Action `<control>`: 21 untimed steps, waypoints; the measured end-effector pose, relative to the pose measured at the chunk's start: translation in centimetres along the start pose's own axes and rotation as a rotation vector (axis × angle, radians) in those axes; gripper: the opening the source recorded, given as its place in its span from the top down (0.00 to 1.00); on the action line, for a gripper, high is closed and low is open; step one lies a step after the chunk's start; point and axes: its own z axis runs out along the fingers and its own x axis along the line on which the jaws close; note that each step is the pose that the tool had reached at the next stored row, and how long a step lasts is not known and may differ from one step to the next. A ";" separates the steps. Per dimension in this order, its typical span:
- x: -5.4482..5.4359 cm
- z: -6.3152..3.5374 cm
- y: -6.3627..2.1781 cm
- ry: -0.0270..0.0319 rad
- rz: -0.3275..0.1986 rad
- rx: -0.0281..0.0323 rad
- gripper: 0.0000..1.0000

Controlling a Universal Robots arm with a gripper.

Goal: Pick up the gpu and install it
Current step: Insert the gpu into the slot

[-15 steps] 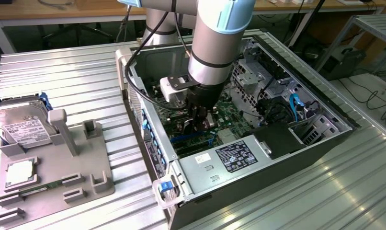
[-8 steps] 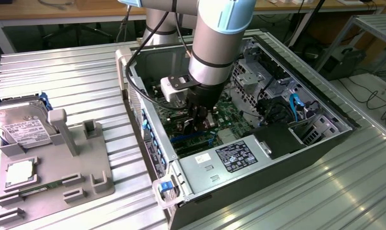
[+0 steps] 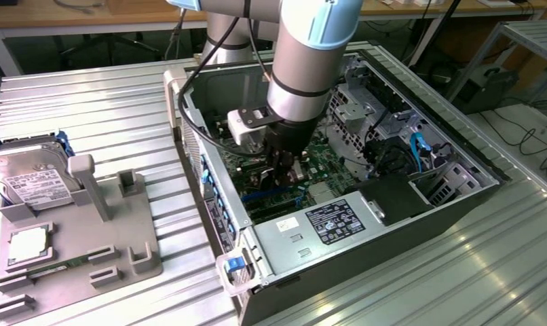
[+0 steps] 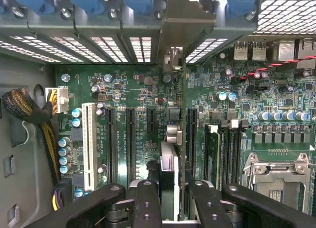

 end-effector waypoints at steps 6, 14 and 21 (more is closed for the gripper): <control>0.0 0.60 0.01 -0.0008 0.000 -0.0014 0.73; 0.0 0.76 0.01 -0.0014 0.000 -0.0019 0.73; 0.1 1.58 0.03 -0.0010 0.000 -0.0024 0.73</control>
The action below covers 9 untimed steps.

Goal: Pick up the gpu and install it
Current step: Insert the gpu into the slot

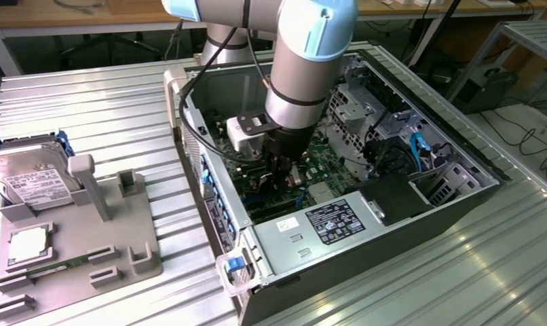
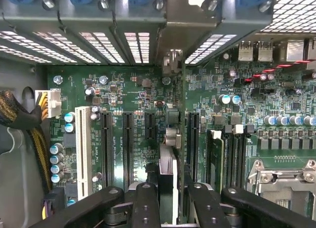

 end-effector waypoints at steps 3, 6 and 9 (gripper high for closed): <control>0.0 0.03 0.00 -0.0006 0.000 0.0003 0.73; 0.0 0.11 -0.01 -0.0022 0.000 0.0012 0.71; 0.0 -0.10 0.00 -0.0006 0.000 0.0003 0.65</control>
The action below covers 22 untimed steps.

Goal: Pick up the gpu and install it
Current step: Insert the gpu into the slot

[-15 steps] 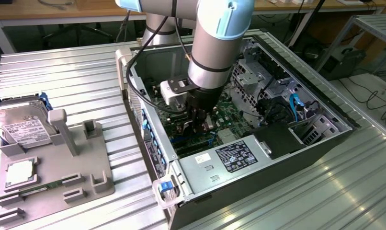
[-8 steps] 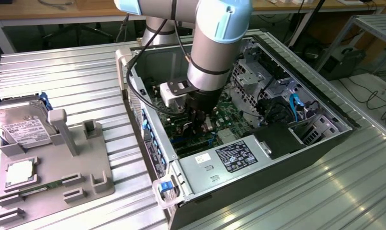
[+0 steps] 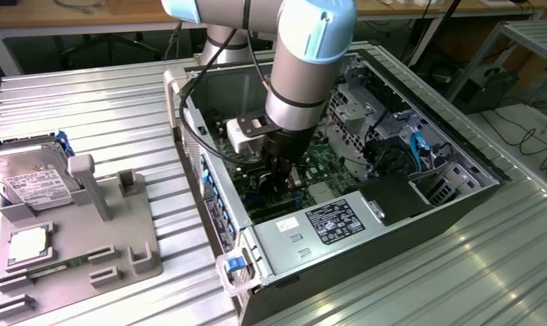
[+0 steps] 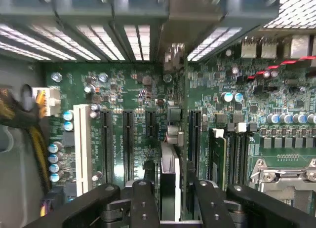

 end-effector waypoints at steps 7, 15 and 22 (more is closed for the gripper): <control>-0.1 -2.87 -0.02 -0.0003 0.000 0.0031 0.65; -0.2 -4.87 -0.04 -0.0002 0.000 0.0052 0.66; -0.2 -4.87 -0.04 -0.0001 0.000 0.0052 0.89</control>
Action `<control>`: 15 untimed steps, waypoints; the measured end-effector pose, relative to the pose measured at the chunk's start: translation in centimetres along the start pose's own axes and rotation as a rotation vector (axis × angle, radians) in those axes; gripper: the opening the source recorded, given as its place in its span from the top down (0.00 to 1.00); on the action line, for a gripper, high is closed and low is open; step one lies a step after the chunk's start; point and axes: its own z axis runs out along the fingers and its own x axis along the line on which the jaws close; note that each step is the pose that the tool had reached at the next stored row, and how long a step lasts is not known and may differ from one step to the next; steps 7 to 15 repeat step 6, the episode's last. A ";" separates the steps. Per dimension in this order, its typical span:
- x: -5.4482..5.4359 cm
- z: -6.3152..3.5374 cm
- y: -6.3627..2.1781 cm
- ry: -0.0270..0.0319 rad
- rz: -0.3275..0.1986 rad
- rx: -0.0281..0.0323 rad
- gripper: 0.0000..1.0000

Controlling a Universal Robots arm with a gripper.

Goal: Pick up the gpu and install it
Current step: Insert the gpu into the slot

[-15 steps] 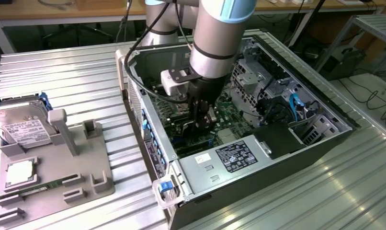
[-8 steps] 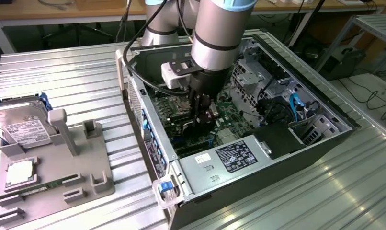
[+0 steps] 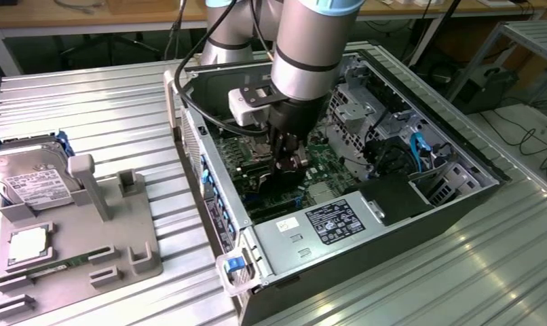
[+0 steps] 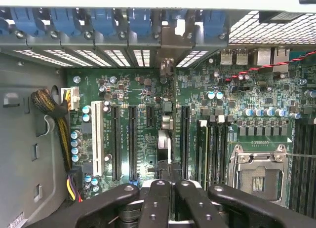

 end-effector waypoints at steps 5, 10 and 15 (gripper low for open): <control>0.0 0.00 0.00 0.0000 0.000 0.0000 0.89; 0.0 0.00 0.00 0.0001 0.000 0.0000 0.89; 0.0 0.00 0.00 0.0001 0.000 0.0000 0.89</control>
